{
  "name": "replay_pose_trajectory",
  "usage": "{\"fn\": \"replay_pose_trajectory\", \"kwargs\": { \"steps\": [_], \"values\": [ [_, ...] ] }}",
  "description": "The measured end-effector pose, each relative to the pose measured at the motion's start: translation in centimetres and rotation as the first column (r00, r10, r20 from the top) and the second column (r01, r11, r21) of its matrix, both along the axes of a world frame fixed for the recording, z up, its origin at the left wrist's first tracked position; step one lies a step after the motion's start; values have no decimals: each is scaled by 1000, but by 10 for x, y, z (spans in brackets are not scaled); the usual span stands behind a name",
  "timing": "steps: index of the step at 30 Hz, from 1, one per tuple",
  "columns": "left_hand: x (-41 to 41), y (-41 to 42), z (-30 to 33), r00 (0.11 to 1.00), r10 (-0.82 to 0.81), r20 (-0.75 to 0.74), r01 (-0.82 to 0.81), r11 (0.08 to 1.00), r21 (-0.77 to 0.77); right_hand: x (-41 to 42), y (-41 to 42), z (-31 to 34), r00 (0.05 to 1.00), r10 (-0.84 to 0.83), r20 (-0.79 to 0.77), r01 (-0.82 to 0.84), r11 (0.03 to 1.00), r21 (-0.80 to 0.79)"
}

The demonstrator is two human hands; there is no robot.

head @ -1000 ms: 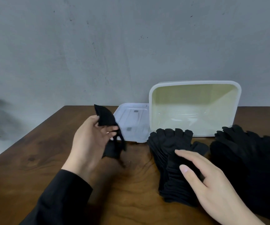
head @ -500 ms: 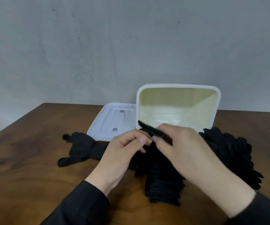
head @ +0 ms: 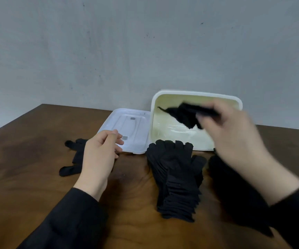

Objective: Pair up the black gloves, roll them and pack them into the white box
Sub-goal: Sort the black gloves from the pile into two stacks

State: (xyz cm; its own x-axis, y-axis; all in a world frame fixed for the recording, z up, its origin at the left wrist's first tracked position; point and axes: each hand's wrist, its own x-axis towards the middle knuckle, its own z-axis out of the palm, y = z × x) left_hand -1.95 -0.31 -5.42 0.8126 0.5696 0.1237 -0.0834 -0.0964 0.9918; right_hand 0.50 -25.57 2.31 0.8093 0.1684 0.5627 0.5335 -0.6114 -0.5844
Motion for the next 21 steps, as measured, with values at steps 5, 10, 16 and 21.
{"fn": "replay_pose_trajectory", "kwargs": {
  "steps": [5,10,16,21],
  "values": [
    [-4,12,-5,997,-17,-82,41,954,298,-53,-5,-95,965,180,-193,-216,958,-188],
    [-1,41,-16,918,74,-390,234,693,682,-61,-9,-117,950,248,-189,-274,953,-129],
    [-8,48,-31,804,201,-559,461,384,800,-62,-7,-126,952,263,-159,-280,955,-94],
    [-8,46,-31,839,215,-500,402,374,836,-60,-4,-128,961,250,-120,-254,967,-19]
  ]
}}
